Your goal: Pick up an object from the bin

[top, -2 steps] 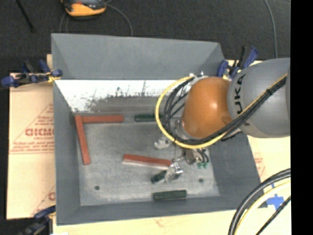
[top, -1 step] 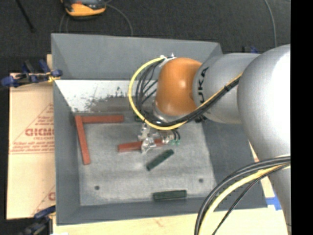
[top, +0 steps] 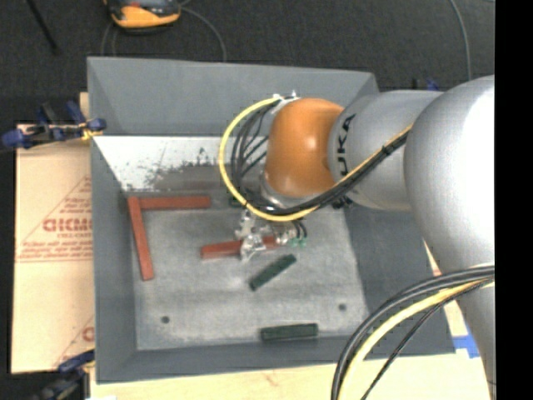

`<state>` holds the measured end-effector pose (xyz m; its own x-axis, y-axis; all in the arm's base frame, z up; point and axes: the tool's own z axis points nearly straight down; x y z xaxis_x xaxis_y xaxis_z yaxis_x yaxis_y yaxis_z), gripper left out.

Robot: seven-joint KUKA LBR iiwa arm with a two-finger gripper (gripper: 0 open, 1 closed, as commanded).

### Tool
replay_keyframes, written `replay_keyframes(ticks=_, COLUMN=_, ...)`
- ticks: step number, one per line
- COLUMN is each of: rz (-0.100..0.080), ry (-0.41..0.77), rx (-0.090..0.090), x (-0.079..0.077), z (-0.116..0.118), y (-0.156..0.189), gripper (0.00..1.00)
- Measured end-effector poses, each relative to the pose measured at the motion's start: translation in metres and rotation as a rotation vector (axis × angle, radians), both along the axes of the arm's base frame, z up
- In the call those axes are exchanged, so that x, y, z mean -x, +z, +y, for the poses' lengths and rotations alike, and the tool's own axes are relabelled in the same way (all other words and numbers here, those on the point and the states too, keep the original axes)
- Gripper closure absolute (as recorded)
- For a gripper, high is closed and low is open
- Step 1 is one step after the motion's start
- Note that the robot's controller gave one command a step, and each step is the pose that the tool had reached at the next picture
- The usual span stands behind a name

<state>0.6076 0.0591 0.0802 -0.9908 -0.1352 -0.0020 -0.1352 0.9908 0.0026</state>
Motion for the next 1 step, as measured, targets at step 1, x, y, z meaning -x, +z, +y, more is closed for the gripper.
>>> replay_keyframes(ticks=1, rz=0.005, ry=0.001, rx=0.002, x=0.0067, z=-0.0009, y=0.031, gripper=1.0)
